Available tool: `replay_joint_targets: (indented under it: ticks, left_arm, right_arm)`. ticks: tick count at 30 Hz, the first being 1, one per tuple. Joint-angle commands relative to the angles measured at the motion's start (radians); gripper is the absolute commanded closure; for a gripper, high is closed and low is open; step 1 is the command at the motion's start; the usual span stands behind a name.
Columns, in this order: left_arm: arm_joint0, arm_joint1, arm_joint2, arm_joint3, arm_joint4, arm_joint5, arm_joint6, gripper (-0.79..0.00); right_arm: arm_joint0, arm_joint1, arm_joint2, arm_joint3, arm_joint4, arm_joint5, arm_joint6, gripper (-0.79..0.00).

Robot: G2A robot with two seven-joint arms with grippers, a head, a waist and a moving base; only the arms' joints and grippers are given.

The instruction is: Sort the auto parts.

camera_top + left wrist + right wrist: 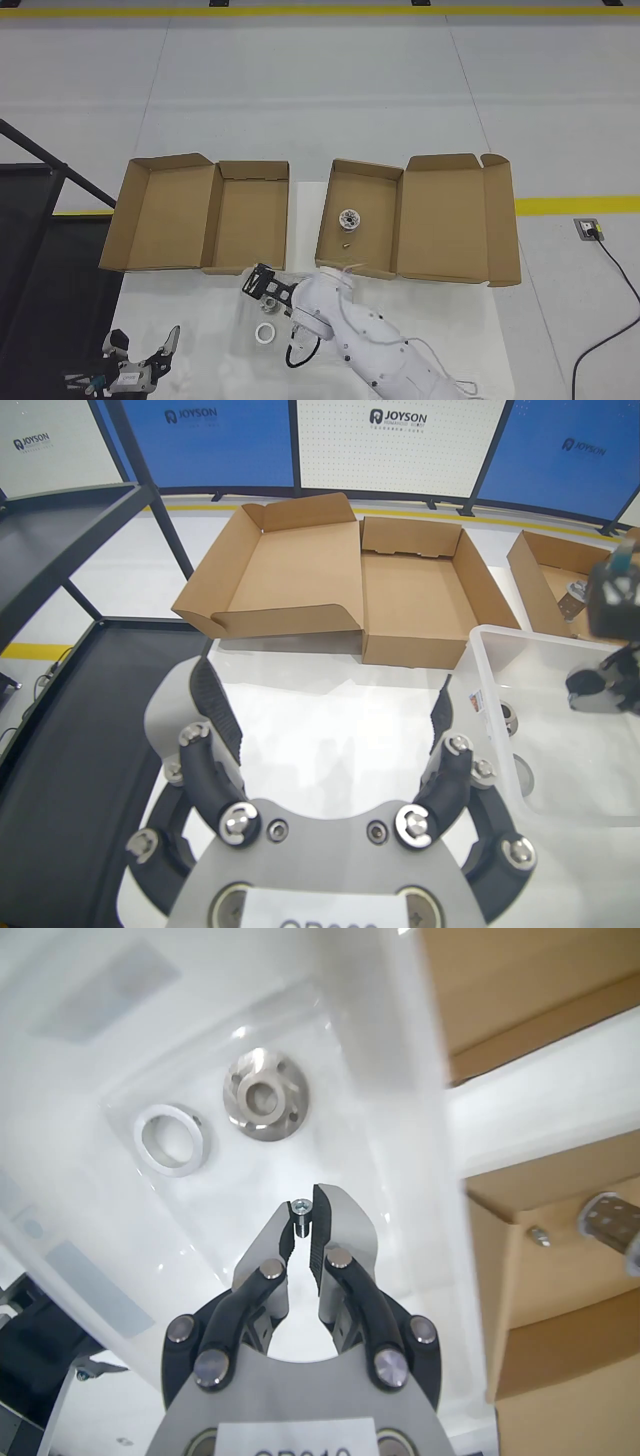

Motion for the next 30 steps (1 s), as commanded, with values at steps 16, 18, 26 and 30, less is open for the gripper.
replay_joint_targets:
  ticks: [16,18,26,30]
  left_arm:
    - [0.000,0.000,0.000,0.000,0.000,0.000,0.000,-0.785]
    - [0.000,0.000,0.000,0.000,0.000,0.000,0.000,-0.785]
    - [0.000,0.000,0.000,0.000,0.000,0.000,0.000,-0.785]
    - [0.000,0.000,0.000,0.000,0.000,0.000,0.000,-0.785]
  right_arm:
    - [0.062,0.054,0.309,0.087,-0.086,0.145,-0.090,0.000]
    - [0.106,0.049,0.313,0.192,-0.073,0.166,-0.121,0.000]
    - [0.245,0.028,0.316,0.529,-0.019,0.209,-0.210,0.000]
    - [0.285,0.018,0.310,0.634,0.007,0.227,-0.239,0.000]
